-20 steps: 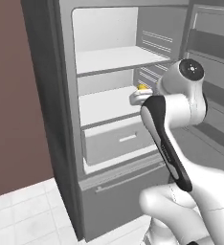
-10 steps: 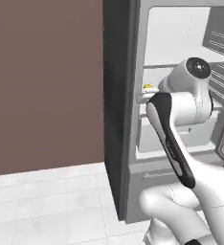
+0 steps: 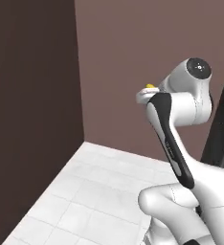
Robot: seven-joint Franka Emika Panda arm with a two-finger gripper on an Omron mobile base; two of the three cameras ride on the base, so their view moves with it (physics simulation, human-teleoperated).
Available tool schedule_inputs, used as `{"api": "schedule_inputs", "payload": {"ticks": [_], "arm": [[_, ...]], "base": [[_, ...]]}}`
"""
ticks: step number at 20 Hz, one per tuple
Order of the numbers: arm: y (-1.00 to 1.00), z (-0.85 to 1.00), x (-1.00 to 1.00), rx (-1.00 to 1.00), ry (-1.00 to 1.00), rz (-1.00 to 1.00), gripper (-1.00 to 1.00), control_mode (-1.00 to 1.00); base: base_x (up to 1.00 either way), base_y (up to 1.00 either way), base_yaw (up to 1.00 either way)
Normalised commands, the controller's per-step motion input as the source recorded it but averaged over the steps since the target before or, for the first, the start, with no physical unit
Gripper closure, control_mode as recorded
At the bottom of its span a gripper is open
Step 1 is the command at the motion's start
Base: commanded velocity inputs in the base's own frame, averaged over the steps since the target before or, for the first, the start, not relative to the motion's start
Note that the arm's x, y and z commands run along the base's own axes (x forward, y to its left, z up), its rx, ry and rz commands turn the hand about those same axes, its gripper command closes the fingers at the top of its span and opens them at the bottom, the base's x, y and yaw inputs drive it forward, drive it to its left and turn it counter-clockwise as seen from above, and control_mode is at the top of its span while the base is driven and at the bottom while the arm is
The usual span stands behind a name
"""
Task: Take the cheese, fish, and corn from the fridge and place them on the plate on the dining counter to create an appetizer plate.
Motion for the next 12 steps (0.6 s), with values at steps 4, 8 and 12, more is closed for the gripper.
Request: {"api": "schedule_inputs", "payload": {"ticks": [4,8,12], "arm": [[0.0,0.0,0.0,0.0,0.0,0.0,1.0,1.0],[0.0,0.0,0.0,0.0,0.0,0.0,1.0,1.0],[0.0,0.0,0.0,0.0,0.0,0.0,1.0,1.0]], "base": [[-0.04,0.38,0.89],[-0.3,0.21,0.83],[-0.41,0.14,0.81]]}}
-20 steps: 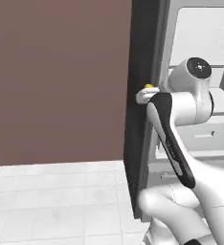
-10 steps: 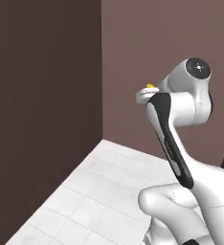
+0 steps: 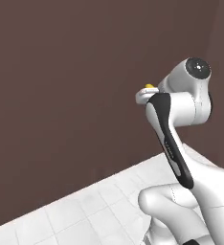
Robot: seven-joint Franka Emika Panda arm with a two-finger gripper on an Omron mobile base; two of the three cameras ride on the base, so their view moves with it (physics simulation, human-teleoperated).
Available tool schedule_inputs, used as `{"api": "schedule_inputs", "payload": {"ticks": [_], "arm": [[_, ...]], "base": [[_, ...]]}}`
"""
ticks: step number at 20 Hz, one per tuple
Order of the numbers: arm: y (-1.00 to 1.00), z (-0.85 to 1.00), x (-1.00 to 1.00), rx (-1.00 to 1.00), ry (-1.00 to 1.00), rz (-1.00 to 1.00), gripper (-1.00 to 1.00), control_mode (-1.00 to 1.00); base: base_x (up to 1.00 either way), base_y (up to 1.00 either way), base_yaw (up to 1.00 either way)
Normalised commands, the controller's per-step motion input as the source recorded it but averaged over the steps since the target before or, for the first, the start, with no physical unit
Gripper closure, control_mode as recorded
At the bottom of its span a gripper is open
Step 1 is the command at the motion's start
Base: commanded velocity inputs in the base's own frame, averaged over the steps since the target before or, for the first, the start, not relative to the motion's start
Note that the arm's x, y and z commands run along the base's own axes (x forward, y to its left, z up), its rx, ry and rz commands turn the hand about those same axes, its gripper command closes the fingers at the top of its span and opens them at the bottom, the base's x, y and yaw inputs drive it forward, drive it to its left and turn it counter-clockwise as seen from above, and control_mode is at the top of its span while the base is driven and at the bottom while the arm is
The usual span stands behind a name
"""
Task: Take the cheese, fish, and corn from the fridge and place them on the plate on the dining counter to create an appetizer plate.
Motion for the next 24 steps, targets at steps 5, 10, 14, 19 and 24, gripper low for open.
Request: {"api": "schedule_inputs", "payload": {"ticks": [5,10,14,19,24], "arm": [[0.0,0.0,0.0,0.0,0.0,0.0,1.0,1.0],[0.0,0.0,0.0,0.0,0.0,0.0,1.0,1.0],[0.0,0.0,0.0,0.0,0.0,0.0,1.0,1.0],[0.0,0.0,0.0,0.0,0.0,0.0,1.0,1.0],[0.0,0.0,0.0,0.0,0.0,0.0,1.0,1.0]], "base": [[-0.35,0.31,0.81],[-0.05,0.42,0.86],[0.12,0.02,0.91],[0.17,0.0,0.92],[0.07,-0.4,0.81]]}}
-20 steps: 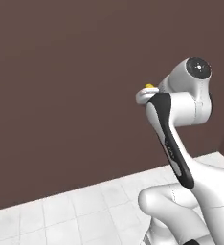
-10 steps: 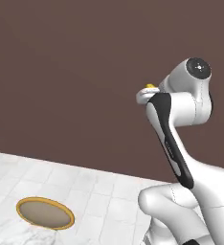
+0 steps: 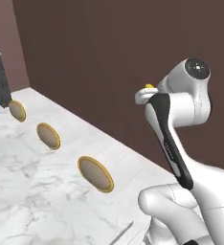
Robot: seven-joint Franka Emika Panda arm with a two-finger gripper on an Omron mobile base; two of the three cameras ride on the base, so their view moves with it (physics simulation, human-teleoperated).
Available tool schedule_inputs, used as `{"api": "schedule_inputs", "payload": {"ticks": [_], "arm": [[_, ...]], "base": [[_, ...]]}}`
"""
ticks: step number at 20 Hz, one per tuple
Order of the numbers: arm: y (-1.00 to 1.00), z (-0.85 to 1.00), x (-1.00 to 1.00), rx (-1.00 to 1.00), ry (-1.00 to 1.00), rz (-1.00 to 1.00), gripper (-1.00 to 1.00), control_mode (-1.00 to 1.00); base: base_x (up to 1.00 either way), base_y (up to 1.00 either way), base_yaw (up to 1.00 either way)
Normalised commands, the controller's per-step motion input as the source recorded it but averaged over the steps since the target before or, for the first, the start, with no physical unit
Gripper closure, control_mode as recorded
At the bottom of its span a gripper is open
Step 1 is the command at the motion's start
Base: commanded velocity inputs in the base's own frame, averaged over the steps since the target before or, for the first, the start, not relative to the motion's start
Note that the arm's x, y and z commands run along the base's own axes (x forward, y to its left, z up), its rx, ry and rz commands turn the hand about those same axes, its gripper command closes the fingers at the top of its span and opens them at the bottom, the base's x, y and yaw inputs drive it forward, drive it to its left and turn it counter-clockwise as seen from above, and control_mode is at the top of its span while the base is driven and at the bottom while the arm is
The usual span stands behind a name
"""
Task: Take the cheese, fish, and corn from the fridge and place them on the plate on the dining counter to create an appetizer plate.
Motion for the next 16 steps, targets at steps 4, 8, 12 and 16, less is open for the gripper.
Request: {"api": "schedule_inputs", "payload": {"ticks": [4,8,12,16], "arm": [[0.0,0.0,0.0,0.0,0.0,0.0,1.0,1.0],[0.0,0.0,0.0,0.0,0.0,0.0,1.0,1.0],[0.0,0.0,0.0,0.0,0.0,0.0,1.0,1.0],[0.0,0.0,0.0,0.0,0.0,0.0,1.0,1.0]], "base": [[0.01,-0.93,0.6],[0.06,-1.0,0.51],[0.61,-0.87,0.45],[1.0,-0.44,0.4]]}}
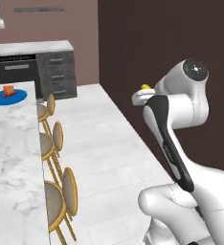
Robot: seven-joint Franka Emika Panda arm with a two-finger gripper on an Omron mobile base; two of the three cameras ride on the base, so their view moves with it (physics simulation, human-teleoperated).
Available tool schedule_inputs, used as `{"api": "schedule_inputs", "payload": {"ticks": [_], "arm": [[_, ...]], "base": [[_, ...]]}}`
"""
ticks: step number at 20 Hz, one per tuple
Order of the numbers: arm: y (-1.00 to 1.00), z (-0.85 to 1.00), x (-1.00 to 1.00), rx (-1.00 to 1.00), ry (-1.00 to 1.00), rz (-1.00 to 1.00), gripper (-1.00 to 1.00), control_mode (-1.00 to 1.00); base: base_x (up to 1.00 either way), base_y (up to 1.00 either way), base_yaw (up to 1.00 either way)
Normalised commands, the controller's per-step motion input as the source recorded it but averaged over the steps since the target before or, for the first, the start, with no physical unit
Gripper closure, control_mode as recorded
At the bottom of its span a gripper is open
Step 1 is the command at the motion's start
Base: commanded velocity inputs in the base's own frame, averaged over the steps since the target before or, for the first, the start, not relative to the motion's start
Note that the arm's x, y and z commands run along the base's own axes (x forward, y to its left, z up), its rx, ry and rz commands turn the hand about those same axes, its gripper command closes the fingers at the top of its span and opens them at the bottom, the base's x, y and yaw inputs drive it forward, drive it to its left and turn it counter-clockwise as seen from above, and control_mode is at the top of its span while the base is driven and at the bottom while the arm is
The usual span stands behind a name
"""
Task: Take the cheese, fish, and corn from the fridge and place them on the plate on the dining counter to create an appetizer plate.
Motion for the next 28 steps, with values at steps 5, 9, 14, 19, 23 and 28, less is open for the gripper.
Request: {"api": "schedule_inputs", "payload": {"ticks": [5,9,14,19,23,28], "arm": [[0.0,0.0,0.0,0.0,0.0,0.0,1.0,1.0],[0.0,0.0,0.0,0.0,0.0,0.0,1.0,1.0],[0.0,0.0,0.0,0.0,0.0,0.0,1.0,1.0],[0.0,0.0,0.0,0.0,0.0,0.0,1.0,1.0],[0.0,0.0,0.0,0.0,0.0,0.0,1.0,1.0],[0.0,0.0,0.0,0.0,0.0,0.0,1.0,1.0]], "base": [[1.0,-0.2,0.42],[1.0,-0.16,0.47],[1.0,-0.18,0.59],[1.0,-0.77,0.47],[1.0,-0.97,0.45],[1.0,-0.86,0.47]]}}
